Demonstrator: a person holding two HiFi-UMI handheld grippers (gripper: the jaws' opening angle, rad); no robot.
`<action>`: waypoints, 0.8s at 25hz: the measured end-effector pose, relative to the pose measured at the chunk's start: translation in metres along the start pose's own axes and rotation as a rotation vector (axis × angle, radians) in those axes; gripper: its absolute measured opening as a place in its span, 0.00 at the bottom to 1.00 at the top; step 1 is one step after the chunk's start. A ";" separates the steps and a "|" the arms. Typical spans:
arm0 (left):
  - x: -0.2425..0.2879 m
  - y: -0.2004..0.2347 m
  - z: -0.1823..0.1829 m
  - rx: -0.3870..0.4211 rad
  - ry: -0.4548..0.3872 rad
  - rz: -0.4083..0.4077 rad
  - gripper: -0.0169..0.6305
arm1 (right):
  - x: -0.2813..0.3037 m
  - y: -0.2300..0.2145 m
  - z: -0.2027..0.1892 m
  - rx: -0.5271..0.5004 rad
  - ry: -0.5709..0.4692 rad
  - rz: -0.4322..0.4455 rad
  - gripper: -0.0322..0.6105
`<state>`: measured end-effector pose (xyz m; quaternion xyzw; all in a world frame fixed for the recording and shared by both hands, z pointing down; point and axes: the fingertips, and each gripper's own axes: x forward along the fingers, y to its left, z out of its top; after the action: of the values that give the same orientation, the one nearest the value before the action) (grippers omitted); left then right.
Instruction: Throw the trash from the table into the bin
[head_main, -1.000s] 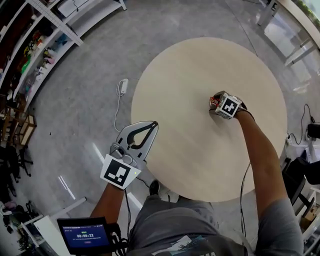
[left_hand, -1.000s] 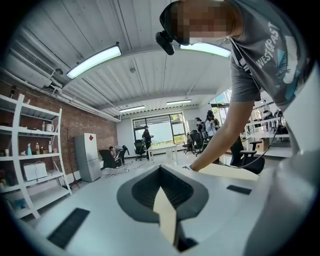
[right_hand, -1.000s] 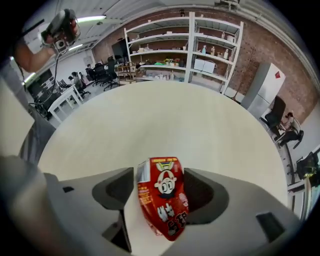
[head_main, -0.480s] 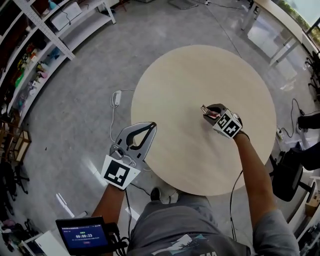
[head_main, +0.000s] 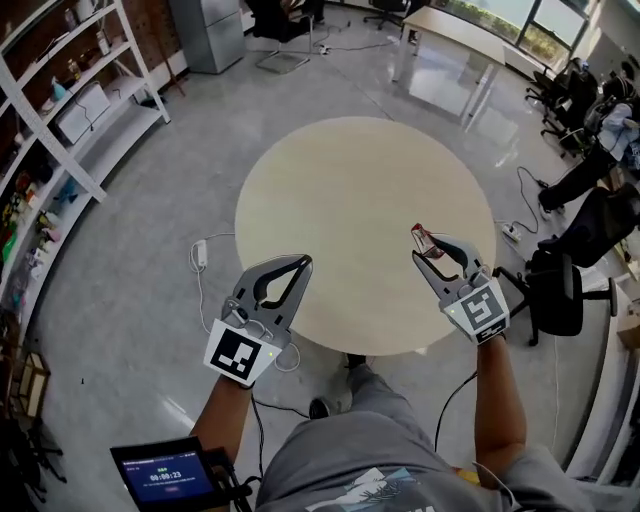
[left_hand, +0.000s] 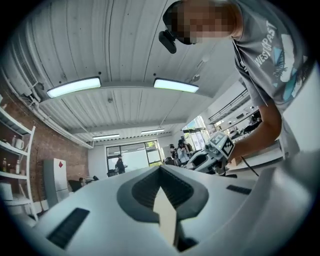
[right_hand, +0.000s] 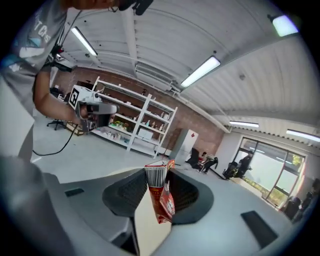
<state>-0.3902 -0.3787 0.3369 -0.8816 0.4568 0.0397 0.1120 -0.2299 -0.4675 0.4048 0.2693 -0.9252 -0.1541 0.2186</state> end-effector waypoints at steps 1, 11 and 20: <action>-0.002 -0.011 0.004 0.000 -0.015 -0.031 0.09 | -0.023 0.004 0.007 0.007 -0.011 -0.044 0.27; 0.073 -0.195 0.053 0.018 -0.162 -0.414 0.09 | -0.282 0.015 0.001 -0.022 -0.067 -0.427 0.27; 0.122 -0.397 0.107 -0.022 -0.212 -0.752 0.09 | -0.509 0.053 -0.024 0.058 0.016 -0.749 0.27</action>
<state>0.0068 -0.2295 0.2758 -0.9797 0.0874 0.0916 0.1557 0.1452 -0.1412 0.2832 0.5961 -0.7650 -0.1949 0.1465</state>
